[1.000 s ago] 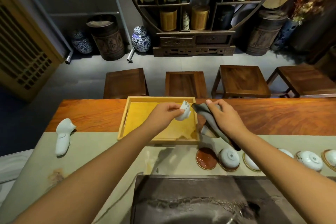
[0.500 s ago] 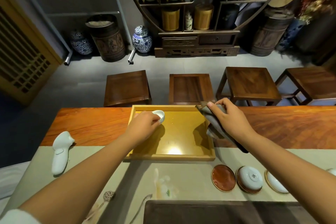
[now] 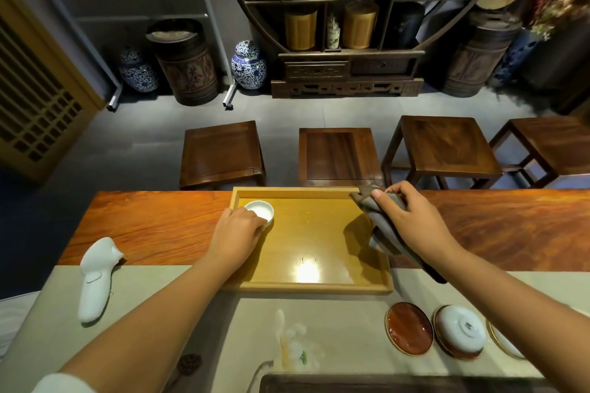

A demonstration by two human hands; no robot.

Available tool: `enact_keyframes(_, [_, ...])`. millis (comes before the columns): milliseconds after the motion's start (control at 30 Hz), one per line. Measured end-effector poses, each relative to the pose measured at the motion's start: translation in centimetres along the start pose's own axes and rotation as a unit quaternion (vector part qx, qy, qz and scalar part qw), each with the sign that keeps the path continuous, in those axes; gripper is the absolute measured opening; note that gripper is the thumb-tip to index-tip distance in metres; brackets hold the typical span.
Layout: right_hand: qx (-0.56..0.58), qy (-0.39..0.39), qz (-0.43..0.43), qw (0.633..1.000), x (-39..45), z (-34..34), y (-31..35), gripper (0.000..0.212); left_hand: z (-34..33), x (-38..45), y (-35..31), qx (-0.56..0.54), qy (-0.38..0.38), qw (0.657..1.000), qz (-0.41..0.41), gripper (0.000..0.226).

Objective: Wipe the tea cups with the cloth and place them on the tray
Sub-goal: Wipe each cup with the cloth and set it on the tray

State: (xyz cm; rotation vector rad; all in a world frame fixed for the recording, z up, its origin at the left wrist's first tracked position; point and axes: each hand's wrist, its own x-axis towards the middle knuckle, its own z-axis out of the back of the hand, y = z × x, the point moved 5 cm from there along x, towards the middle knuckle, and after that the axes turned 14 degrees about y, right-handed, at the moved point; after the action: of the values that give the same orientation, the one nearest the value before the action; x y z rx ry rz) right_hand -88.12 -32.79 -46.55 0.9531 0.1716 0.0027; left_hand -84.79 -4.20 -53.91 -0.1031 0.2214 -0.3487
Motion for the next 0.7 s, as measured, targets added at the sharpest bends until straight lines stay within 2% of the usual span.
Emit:
enact_keyframes(300, [0.011, 0.002, 0.000, 1.000, -0.2, -0.1, -0.2, 0.027, -0.5, 0.4, 0.9, -0.075, 0.019, 0.995, 0.055, 0.021])
enact_keyframes(700, [0.028, -0.007, -0.003, 1.000, -0.5, 0.6, 0.0, 0.028, 0.7, 0.0, 0.0, -0.079, -0.006, 0.996, 0.041, 0.034])
